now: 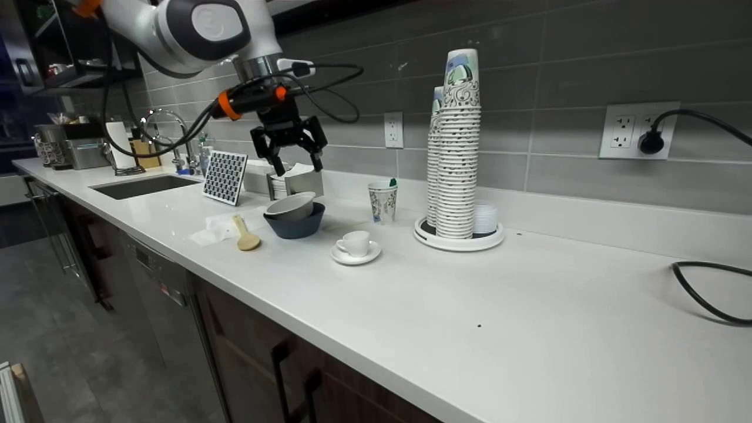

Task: Put the right white plate in the white bowl

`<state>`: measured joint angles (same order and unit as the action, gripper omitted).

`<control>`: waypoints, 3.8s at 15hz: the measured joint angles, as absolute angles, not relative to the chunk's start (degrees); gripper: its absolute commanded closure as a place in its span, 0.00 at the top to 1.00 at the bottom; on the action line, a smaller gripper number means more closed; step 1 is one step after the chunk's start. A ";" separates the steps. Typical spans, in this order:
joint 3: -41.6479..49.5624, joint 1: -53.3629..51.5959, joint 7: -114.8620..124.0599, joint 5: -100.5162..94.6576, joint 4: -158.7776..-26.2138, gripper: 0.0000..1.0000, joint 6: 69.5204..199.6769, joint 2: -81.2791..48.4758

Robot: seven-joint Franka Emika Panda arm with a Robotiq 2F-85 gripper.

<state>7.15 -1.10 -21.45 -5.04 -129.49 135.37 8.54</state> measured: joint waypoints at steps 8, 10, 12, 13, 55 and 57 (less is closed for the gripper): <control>0.96 -3.95 -25.71 5.96 -120.50 1.00 136.15 -5.22; 1.05 -3.84 -25.99 6.03 -120.17 1.00 135.87 -5.22; 0.88 -3.69 -26.01 6.00 -120.01 1.00 135.68 -5.23; 0.61 -3.55 -25.67 6.04 -120.01 1.00 136.11 -5.27; -10.40 -12.10 -20.62 -12.58 -94.55 0.41 170.40 -43.09; -10.35 -12.67 -20.62 -12.77 -94.39 0.47 169.44 -43.47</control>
<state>-10.35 -12.67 -20.62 -12.77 -94.39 169.44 -43.47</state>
